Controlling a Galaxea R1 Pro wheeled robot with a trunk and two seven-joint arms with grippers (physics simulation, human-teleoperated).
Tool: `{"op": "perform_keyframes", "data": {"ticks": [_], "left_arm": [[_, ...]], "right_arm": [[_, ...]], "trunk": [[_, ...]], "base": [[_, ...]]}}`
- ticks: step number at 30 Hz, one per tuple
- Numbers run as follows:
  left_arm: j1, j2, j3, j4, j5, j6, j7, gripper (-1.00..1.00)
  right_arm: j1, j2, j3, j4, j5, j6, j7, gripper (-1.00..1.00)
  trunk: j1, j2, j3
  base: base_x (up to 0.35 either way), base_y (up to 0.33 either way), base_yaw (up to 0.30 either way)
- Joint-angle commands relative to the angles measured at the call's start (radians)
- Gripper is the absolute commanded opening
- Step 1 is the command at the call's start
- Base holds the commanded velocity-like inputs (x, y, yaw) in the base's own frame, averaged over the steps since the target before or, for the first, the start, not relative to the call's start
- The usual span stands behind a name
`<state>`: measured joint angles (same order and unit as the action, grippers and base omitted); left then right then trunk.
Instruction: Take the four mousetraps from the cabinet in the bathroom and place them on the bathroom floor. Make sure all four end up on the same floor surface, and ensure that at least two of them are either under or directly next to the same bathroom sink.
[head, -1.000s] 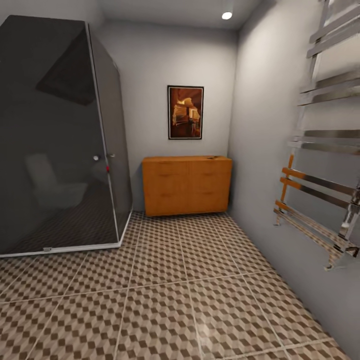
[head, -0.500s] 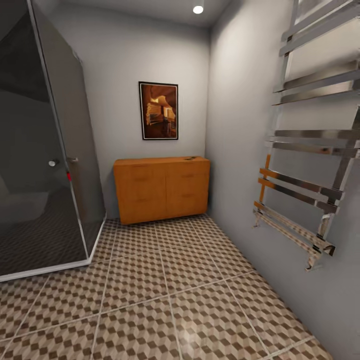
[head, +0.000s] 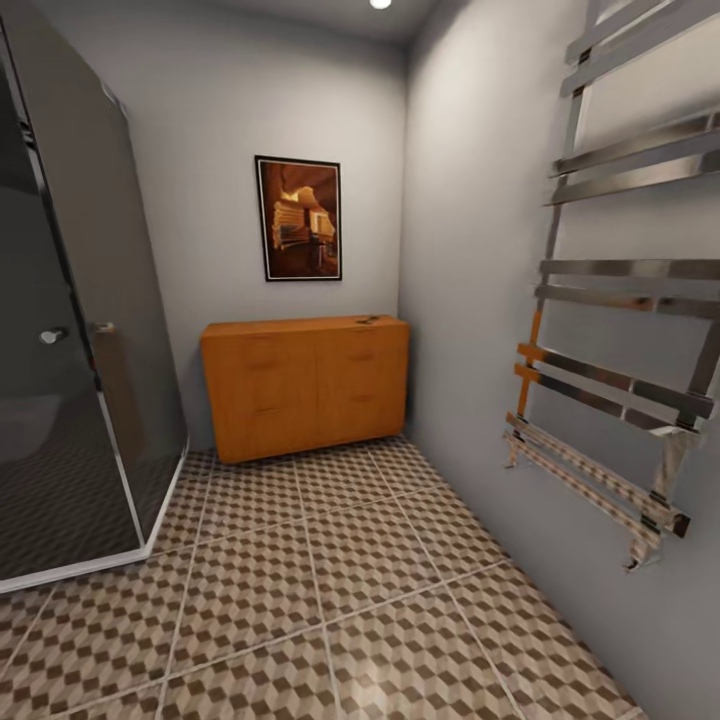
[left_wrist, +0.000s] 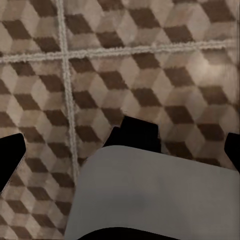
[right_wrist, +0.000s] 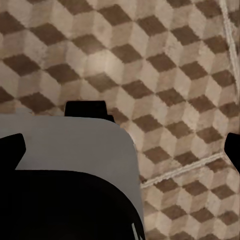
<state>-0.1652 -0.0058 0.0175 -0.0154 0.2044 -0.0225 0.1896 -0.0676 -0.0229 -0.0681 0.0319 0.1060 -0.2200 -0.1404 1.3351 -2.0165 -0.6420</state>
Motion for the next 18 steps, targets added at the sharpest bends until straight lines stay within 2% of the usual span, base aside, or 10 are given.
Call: {"op": "perform_keyframes", "data": {"ticks": [1,10,18], "left_arm": [[0.0,0.0,0.001,0.0,0.006,-0.003,0.002,1.0],[0.0,0.0,0.003,0.0,0.008,-0.004,0.002,1.0],[0.0,0.001,0.005,0.0,0.013,-0.008,0.003,1.0]], "right_arm": [[-0.001,0.0,-0.007,0.003,0.011,-0.006,-0.004,1.0],[-0.001,0.0,-0.007,0.003,0.011,-0.005,-0.001,1.0],[-0.001,-0.003,-0.007,0.003,0.013,-0.005,-0.001,1.0]], "trunk": [[0.0,0.0,-0.001],[0.0,0.0,-0.001],[0.0,0.0,-0.001]], "base": [[0.322,0.0,-0.009],[0.322,0.0,0.008],[0.321,0.0,0.178]]}}
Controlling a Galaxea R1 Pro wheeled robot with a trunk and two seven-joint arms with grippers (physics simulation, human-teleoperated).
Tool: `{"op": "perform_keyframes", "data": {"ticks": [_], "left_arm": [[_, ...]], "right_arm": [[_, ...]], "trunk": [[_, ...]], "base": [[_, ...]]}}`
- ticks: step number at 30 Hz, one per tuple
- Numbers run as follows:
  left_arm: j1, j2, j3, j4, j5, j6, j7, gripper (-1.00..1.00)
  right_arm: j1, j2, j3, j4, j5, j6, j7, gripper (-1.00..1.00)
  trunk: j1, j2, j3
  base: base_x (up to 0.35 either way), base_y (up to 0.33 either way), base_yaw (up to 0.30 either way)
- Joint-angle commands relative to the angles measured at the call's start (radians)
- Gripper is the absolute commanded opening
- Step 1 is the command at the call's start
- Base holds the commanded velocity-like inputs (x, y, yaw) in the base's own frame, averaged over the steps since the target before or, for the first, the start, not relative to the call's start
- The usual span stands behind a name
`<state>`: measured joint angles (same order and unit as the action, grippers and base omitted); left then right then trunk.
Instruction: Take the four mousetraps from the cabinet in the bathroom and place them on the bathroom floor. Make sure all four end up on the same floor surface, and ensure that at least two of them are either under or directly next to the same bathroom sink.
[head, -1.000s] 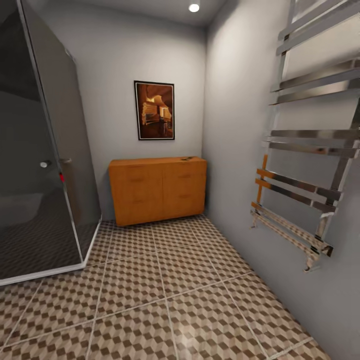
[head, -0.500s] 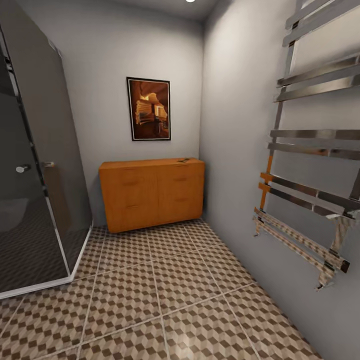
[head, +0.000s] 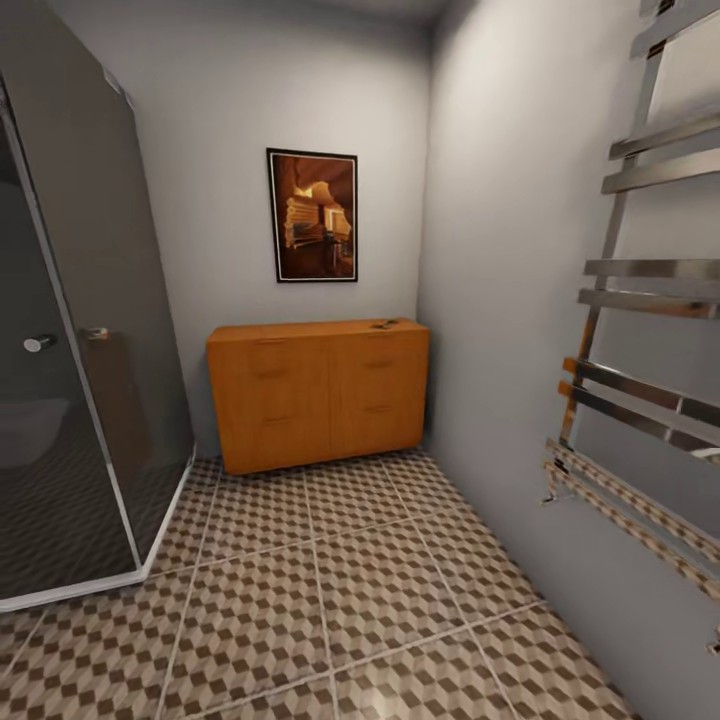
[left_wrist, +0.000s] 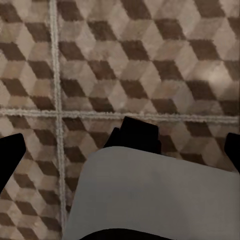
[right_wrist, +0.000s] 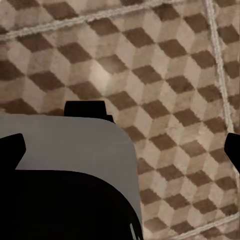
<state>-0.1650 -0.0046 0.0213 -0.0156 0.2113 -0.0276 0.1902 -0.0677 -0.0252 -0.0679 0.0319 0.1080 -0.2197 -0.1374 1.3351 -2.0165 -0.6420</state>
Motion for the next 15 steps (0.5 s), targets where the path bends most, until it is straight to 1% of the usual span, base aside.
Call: {"op": "perform_keyframes", "data": {"ticks": [1,6,15], "left_arm": [[-0.001,0.0,0.002,0.0,0.006,-0.003,0.002,1.0],[-0.001,0.0,0.003,0.0,0.007,-0.005,0.002,1.0],[-0.001,0.0,0.003,0.0,0.007,-0.006,0.002,1.0]], "right_arm": [[-0.001,0.0,-0.007,0.003,0.011,-0.006,-0.004,1.0],[-0.001,-0.001,-0.007,0.003,0.012,-0.006,0.002,1.0],[-0.001,-0.001,-0.007,0.003,0.012,-0.006,0.005,1.0]], "trunk": [[0.0,0.0,-0.001],[0.0,0.0,-0.001],[0.0,0.0,-0.001]], "base": [[0.321,0.0,0.189],[0.321,0.0,0.102],[0.321,0.0,0.024]]}}
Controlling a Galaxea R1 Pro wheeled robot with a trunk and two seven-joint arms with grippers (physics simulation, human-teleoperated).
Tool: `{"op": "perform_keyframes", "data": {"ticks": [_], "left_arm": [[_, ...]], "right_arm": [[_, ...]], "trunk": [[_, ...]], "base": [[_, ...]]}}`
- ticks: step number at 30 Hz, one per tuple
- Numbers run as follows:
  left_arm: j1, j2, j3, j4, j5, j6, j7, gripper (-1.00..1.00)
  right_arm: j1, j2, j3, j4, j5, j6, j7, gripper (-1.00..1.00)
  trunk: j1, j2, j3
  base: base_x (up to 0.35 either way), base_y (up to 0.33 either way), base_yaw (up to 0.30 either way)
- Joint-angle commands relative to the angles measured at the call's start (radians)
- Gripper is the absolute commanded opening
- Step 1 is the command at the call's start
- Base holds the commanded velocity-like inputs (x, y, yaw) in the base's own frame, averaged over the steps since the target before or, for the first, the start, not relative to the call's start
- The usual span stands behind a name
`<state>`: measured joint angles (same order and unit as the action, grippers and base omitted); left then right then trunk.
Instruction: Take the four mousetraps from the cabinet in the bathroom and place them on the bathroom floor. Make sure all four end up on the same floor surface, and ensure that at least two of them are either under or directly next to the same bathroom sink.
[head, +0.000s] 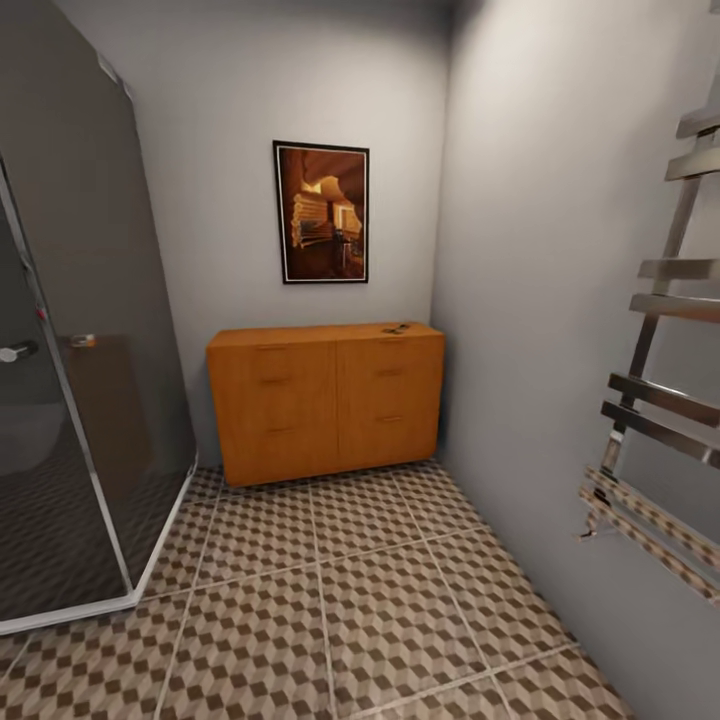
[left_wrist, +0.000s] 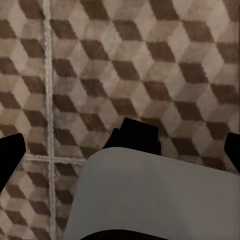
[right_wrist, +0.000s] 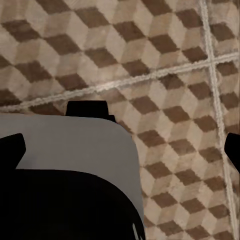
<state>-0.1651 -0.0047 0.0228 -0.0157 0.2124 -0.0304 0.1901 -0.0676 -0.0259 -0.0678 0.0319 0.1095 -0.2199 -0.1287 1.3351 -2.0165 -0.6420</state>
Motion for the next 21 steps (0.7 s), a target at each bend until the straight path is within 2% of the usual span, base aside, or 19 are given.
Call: {"op": "perform_keyframes", "data": {"ticks": [1,21], "left_arm": [[-0.001,0.0,0.002,0.0,0.006,-0.003,0.002,1.0],[-0.001,-0.001,-0.003,0.0,0.004,-0.003,0.002,1.0]], "right_arm": [[-0.001,0.0,-0.007,0.003,0.011,-0.006,-0.004,1.0],[-0.001,0.005,-0.006,0.003,0.012,-0.006,-0.004,1.0]], "trunk": [[0.0,0.0,-0.001],[0.0,0.0,-0.001]], "base": [[0.321,0.0,0.008],[0.321,0.0,0.002]]}}
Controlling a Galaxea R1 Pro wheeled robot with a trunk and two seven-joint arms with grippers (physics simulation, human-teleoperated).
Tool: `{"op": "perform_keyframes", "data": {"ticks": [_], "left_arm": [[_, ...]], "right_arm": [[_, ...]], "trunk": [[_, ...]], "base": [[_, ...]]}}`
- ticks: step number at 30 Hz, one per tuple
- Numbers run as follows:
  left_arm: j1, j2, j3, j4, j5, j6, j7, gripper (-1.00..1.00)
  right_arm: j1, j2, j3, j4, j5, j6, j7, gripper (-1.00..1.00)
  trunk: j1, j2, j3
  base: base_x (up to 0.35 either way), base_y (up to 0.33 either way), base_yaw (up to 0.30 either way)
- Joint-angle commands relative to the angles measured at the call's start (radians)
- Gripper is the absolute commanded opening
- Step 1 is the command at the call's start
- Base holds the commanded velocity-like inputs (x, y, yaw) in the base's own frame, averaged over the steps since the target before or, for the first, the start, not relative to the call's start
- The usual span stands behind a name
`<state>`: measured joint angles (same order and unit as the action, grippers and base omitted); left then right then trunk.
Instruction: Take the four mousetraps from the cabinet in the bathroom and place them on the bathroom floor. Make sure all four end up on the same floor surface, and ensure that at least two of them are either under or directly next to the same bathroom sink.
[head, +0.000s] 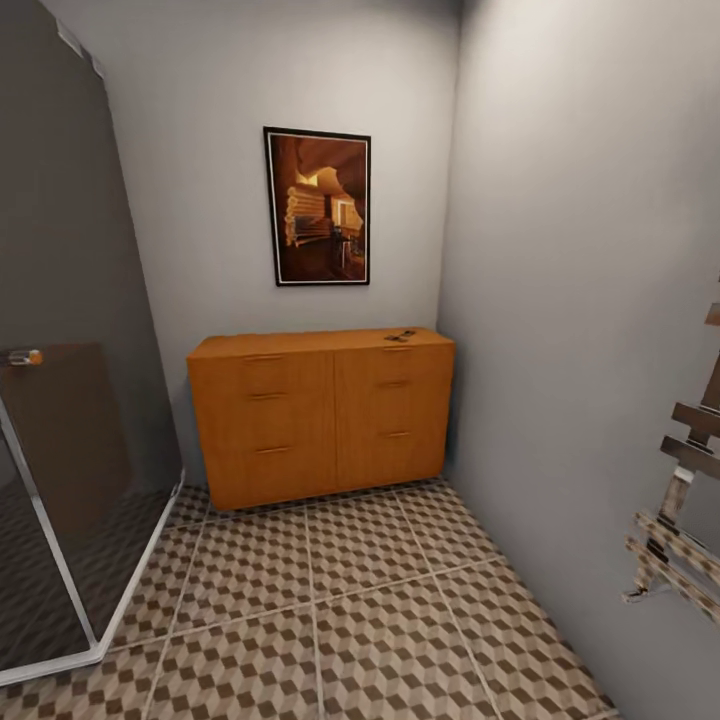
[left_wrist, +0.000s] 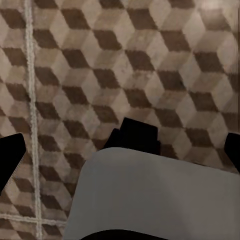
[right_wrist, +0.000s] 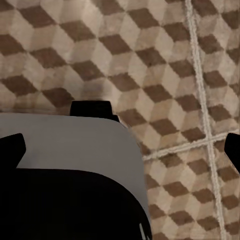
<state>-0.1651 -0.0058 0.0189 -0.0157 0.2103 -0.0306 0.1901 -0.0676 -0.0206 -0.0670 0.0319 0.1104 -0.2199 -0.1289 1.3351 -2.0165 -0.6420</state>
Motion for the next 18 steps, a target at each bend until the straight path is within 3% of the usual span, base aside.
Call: {"op": "perform_keyframes", "data": {"ticks": [1,18], "left_arm": [[-0.001,0.0,0.001,0.0,0.006,-0.003,0.002,1.0],[-0.001,0.0,0.001,0.0,0.006,-0.003,0.002,1.0]], "right_arm": [[-0.001,0.0,-0.007,0.003,0.011,-0.006,-0.004,1.0],[-0.001,0.001,-0.007,0.003,0.01,-0.006,-0.008,1.0]], "trunk": [[0.0,0.0,-0.001],[0.0,0.0,-0.001]], "base": [[0.322,0.0,0.0],[0.322,0.0,0.0]]}}
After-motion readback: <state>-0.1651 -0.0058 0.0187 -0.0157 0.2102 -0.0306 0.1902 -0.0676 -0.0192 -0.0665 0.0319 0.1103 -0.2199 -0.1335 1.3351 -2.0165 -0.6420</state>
